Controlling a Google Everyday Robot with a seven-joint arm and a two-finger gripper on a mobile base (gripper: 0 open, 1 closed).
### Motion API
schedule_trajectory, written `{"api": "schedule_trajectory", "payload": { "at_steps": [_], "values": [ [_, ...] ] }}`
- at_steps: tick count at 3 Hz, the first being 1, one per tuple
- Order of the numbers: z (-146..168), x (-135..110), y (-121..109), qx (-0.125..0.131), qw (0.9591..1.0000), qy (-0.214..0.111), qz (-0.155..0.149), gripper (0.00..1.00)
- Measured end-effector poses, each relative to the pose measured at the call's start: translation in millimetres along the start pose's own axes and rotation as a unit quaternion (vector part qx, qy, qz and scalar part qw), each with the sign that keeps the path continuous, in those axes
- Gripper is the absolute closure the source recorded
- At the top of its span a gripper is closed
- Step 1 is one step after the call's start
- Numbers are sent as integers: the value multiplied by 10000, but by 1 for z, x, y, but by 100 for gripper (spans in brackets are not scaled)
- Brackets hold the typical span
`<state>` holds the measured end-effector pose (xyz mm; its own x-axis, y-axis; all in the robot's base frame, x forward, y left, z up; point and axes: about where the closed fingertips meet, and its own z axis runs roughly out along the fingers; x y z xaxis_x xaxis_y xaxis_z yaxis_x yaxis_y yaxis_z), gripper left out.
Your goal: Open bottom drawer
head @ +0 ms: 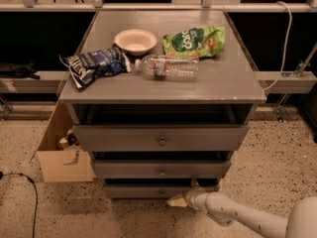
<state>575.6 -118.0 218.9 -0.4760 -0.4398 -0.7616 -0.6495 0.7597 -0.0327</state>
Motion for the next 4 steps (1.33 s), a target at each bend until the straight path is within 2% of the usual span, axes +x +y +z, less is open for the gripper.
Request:
{"api": "schedule_trajectory", "payload": {
  "at_steps": [2, 3, 4],
  "values": [
    [16, 11, 8, -72, 9999, 46, -66, 0],
    [26, 9, 7, -91, 9998, 74, -132, 0],
    [28, -7, -1, 24, 9993, 30, -366, 0]
  ]
}}
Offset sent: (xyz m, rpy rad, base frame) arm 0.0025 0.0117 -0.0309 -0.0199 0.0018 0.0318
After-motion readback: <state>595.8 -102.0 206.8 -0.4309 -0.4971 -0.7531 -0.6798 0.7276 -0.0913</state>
